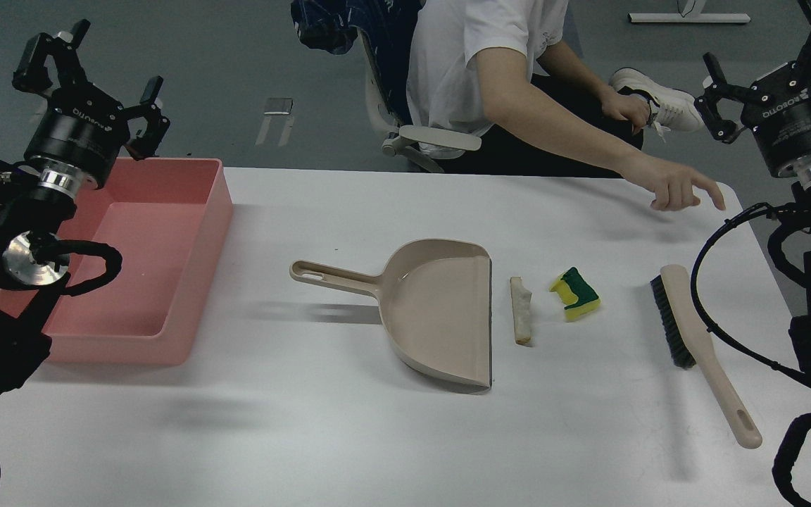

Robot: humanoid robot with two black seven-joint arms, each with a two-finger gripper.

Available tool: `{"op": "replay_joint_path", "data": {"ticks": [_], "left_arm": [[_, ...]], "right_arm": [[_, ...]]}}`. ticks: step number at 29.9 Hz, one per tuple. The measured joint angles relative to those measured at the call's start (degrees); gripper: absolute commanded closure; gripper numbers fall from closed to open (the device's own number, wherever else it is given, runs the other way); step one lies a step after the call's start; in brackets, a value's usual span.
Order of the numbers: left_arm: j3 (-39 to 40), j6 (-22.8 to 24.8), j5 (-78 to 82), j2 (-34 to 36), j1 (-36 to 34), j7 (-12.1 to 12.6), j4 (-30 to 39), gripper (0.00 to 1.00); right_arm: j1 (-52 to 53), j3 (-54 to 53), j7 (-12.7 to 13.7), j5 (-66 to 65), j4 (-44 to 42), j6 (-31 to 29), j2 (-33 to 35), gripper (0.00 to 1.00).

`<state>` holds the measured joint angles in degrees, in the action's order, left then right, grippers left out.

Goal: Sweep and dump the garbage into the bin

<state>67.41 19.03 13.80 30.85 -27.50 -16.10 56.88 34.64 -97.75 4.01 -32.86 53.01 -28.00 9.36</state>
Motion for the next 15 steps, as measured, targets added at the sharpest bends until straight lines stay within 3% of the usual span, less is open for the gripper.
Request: {"op": "replay_joint_path", "data": {"ticks": [15], "left_arm": [[-1.91, -0.30, 0.09, -0.08, -1.62, -0.18, -0.45, 0.02]], "right_arm": [[-0.80, -0.09, -0.05, 0.05, -0.11, 0.00, 0.39, 0.00]]}}
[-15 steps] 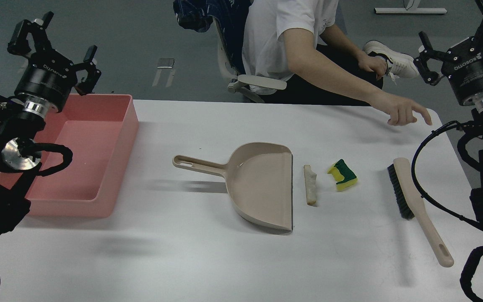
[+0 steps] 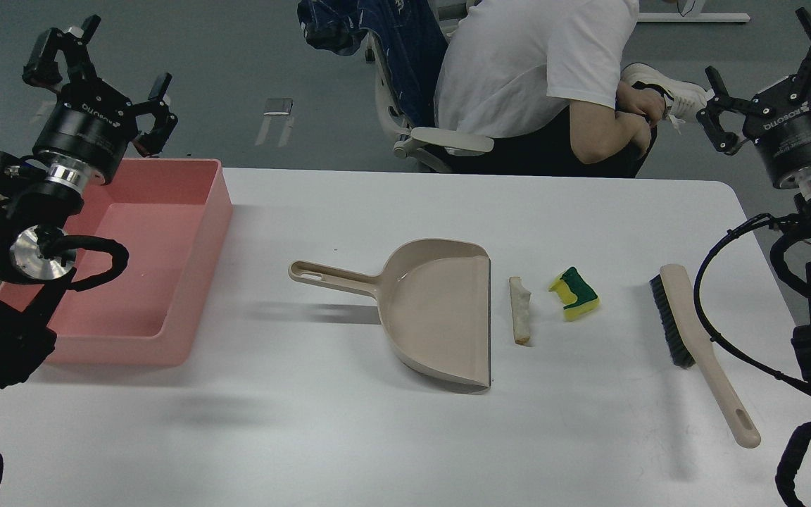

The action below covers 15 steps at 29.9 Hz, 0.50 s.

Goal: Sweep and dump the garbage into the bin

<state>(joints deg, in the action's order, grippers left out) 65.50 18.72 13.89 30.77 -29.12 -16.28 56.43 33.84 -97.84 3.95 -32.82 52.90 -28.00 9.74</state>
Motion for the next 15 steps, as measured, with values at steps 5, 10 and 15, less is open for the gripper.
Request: {"op": "replay_joint_path", "data": {"ticks": [5, 10, 15], "left_arm": [[-0.02, 0.27, 0.00, -0.09, 0.01, -0.10, 0.10, 0.02], [-0.01, 0.09, 0.00, -0.31, 0.09, -0.10, 0.67, 0.02], [-0.03, 0.26, 0.08, -0.24, -0.26, -0.12, 0.80, 0.02]], "right_arm": [[0.00, 0.00, 0.00, -0.02, -0.18, 0.00, 0.01, 0.00], [0.00, -0.34, 0.05, 0.09, -0.59, 0.00, 0.29, 0.00], [0.07, -0.40, 0.06, 0.11, -0.64, 0.00, 0.43, 0.00]]}}
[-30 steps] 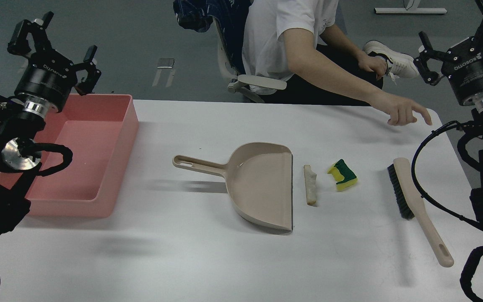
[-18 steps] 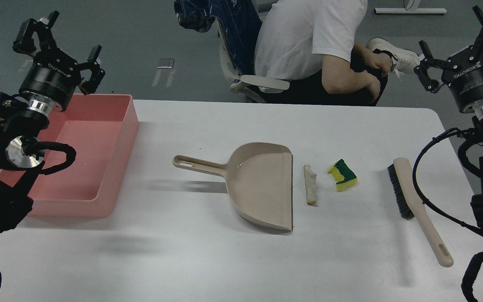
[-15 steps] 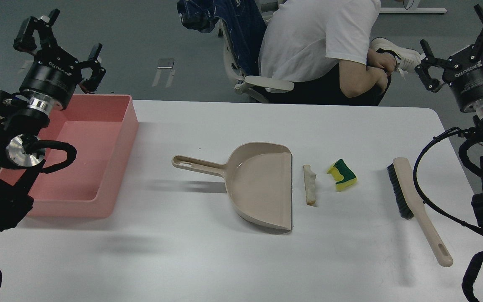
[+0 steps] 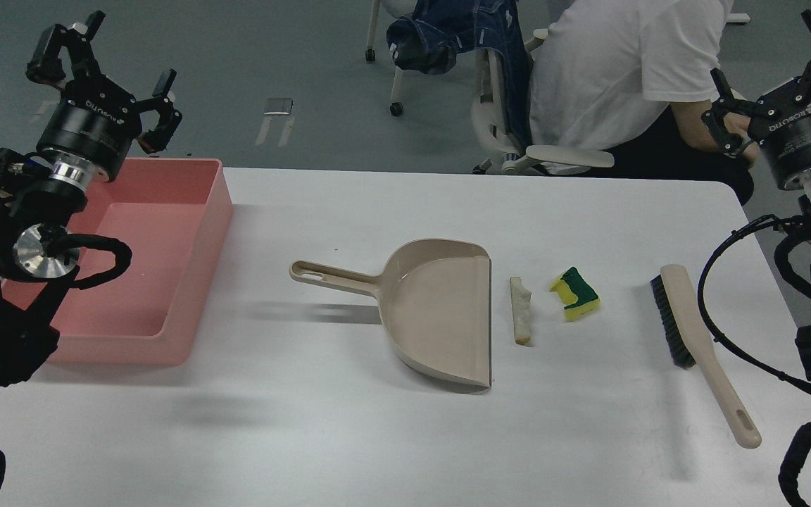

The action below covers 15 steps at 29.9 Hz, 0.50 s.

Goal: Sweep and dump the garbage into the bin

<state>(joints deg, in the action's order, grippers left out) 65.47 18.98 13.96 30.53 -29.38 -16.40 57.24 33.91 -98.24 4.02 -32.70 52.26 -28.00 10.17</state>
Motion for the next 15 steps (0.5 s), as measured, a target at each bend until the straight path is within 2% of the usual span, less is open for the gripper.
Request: {"op": "replay_joint_path", "data": {"ticks": [9, 15], "left_arm": [[0.00, 0.44, 0.23, -0.20, 0.71, 0.00, 1.31, 0.02], [-0.21, -0.09, 0.28, 1.10, 3.88, -0.48, 6.33, 0.03]], "right_arm": [[0.16, -0.03, -0.40, 0.01, 0.66, 0.00, 0.07, 0.00], [-0.72, -0.25, -0.67, -0.07, 2.40, 0.00, 1.49, 0.00]]}}
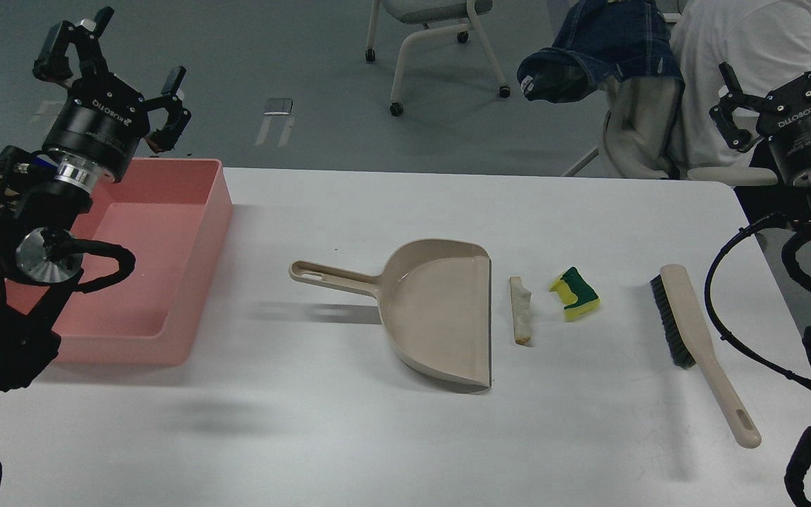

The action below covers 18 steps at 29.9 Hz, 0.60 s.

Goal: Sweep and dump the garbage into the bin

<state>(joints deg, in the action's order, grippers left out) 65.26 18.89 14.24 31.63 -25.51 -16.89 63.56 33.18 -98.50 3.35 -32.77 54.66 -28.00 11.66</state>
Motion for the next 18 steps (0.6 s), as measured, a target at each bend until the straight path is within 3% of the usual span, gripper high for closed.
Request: {"op": "replay_joint_path", "data": {"ticks": [12, 18], "left_arm": [[1.14, -0.84, 1.16, 6.40, 19.27, -0.76, 15.89, 0.08], [0.51, -6.34, 7.23, 5.50, 28.14, -0.93, 25.55, 0.08]], "right_arm": [[-3.51, -0.04, -0.80, -0.01, 2.84, 0.00, 0.36, 0.00], [-5.55, -0.10, -0.80, -0.01, 3.89, 0.00, 0.14, 0.00]]}}
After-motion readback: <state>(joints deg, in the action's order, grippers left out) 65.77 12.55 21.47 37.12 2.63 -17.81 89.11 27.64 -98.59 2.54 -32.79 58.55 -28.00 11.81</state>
